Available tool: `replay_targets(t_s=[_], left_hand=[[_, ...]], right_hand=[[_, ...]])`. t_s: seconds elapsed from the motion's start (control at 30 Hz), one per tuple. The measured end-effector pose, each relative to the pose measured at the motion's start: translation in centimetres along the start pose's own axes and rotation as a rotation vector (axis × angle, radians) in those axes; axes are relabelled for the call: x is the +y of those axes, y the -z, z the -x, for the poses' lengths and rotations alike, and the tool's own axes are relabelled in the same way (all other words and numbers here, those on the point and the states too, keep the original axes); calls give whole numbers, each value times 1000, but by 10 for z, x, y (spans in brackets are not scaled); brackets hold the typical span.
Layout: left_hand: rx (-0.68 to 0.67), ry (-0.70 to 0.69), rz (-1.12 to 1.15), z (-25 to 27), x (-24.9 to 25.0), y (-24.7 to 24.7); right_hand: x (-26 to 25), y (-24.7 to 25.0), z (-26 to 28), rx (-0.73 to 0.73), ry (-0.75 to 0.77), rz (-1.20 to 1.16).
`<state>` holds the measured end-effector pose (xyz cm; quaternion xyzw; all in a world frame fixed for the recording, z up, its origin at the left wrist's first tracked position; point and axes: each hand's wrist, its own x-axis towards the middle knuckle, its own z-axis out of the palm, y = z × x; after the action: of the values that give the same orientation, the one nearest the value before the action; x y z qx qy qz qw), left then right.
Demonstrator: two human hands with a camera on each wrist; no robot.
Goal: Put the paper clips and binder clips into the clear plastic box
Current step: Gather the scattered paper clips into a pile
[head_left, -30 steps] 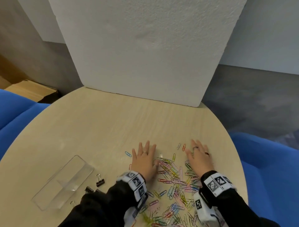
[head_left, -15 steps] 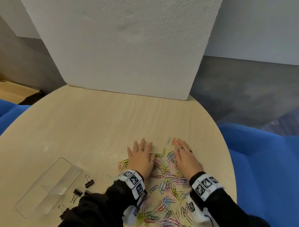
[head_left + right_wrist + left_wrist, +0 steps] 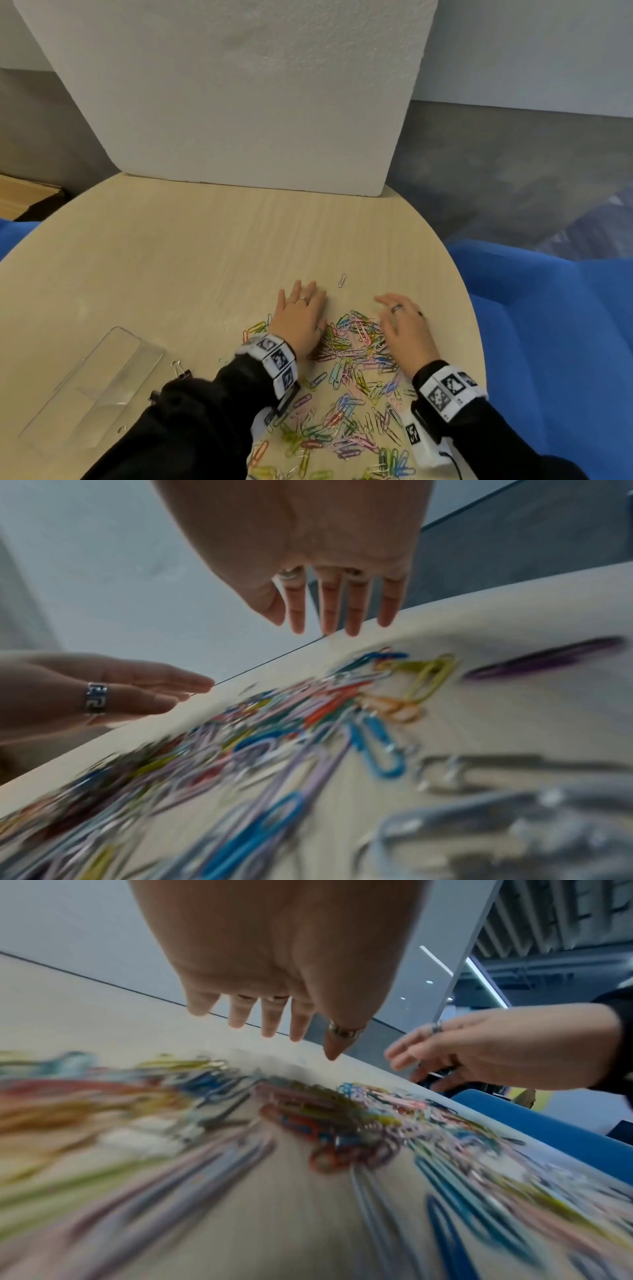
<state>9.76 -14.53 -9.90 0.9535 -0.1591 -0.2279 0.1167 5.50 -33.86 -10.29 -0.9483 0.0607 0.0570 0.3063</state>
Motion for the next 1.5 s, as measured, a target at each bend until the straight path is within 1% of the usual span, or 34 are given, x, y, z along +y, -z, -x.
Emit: replay_targets(t_s=[0.03, 0.07, 0.13, 0.2, 0.3, 0.37, 0.53, 0.57, 0.63, 0.7, 0.77, 0.83, 0.87, 0.9, 0.93, 1.0, 1.03, 1.07, 1.13, 1.17, 1.2, 1.27, 1.33, 1.4, 1.47, 1.5], left_hand=[[2, -27, 11, -8, 4, 3], [-4, -53, 21, -16, 9, 5], [-37, -90, 15, -33, 17, 6], [-80, -109, -16, -46, 23, 5], [-123, -134, -65, -56, 24, 1], [-122, -160, -97, -52, 21, -1], [-163, -274, -85, -15, 8, -5], [-167, -299, -60, -6, 4, -5], [-134, -324, -7, 10, -5, -3], [-43, -278, 11, 22, -15, -1], [68, -129, 36, 30, -24, -1], [138, 56, 71, 34, -31, -3], [136, 127, 89, 36, -31, -5], [122, 173, 112, 36, -30, -7], [107, 189, 135, 37, -28, -10], [84, 159, 180, 37, -23, -16], [84, 132, 200, 36, -21, -18], [93, 119, 214, 36, -20, -19], [150, 137, 224, 32, -21, -19], [176, 152, 221, 29, -21, -19], [180, 160, 211, 27, -21, -21], [131, 144, 198, 26, -19, -25], [75, 77, 244, 27, -15, -29], [48, -4, 319, 31, -16, -29], [65, -37, 366, 37, -22, -20], [87, -35, 368, 40, -27, -12]], right_hand=[[6, 6, -2, 52, -75, 26], [12, 10, -4, 68, -146, 59], [22, 13, -9, 36, -250, 114], [26, 10, -10, -8, -295, 105], [24, 1, -8, -16, -272, 27], [18, -7, -1, -46, -205, -1], [8, -14, 21, -253, -20, -37], [8, -12, 23, -263, -8, -57], [12, -7, 26, -215, -28, -86], [20, -3, 26, -136, -92, -75], [27, -2, 26, -97, -153, -38], [26, -4, 25, -117, -185, -8], [22, -6, 25, -145, -184, 3], [16, -9, 25, -186, -167, 11], [9, -12, 26, -231, -135, 10], [-3, -19, 27, -292, -72, -22], [-7, -21, 27, -280, -53, -45], [-9, -21, 26, -237, -53, -65], [-10, -20, 20, -121, -104, -52], [-10, -19, 16, -87, -137, -29], [-11, -19, 12, -85, -162, -2], [-15, -23, 9, -152, -149, 68], [-24, -31, 10, -228, -42, 103], [-33, -38, 16, -289, 70, 82], [-37, -42, 20, -299, 104, 54], [-39, -41, 20, -272, 91, 53]])
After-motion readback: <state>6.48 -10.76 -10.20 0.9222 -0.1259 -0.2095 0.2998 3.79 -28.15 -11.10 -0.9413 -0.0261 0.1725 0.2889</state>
